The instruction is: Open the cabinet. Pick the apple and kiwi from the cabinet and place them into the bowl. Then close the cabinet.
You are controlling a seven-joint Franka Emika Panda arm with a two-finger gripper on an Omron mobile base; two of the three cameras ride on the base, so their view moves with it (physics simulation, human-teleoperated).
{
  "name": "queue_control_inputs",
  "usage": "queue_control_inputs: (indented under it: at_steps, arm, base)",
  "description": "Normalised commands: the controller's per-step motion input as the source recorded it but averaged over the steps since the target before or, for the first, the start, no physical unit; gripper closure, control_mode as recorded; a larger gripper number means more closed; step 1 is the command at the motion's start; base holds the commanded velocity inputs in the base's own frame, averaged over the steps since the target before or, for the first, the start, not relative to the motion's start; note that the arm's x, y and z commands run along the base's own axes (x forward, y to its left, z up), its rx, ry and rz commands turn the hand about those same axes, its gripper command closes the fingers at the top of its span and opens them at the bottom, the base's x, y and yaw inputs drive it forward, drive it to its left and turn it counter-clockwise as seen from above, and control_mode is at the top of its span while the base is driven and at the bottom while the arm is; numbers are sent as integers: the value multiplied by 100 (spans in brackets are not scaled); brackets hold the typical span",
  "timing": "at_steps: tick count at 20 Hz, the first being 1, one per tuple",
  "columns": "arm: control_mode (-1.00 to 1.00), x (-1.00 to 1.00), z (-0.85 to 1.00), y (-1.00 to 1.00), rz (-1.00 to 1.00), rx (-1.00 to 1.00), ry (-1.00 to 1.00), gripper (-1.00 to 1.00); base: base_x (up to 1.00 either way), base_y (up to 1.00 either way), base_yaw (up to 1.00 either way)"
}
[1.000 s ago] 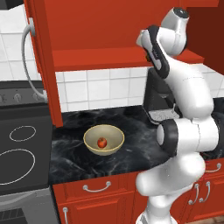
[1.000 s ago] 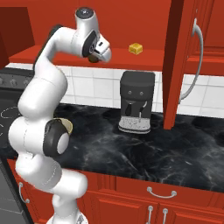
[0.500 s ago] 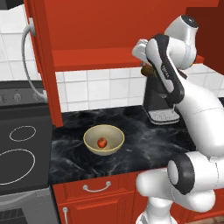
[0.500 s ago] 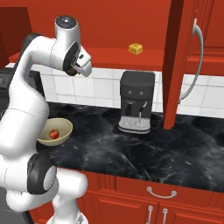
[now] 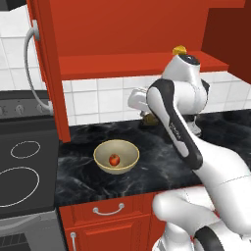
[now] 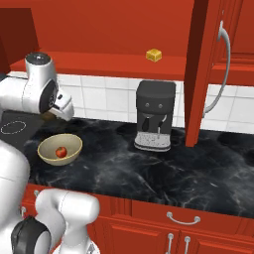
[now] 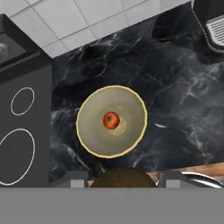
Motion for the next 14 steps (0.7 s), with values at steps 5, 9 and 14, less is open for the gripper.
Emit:
queue_control_inputs:
  at_steps: [5, 9, 14]
  arm:
    - [-100, -12, -100, 75, 9, -18, 18, 100]
    - [-100, 48, -100, 53, 2, -28, 16, 100]
    - [-100, 100, -67, 8, 1, -10, 3, 100]
  base:
    - [0, 0, 0]
    - [0, 0, 0]
    - [0, 0, 0]
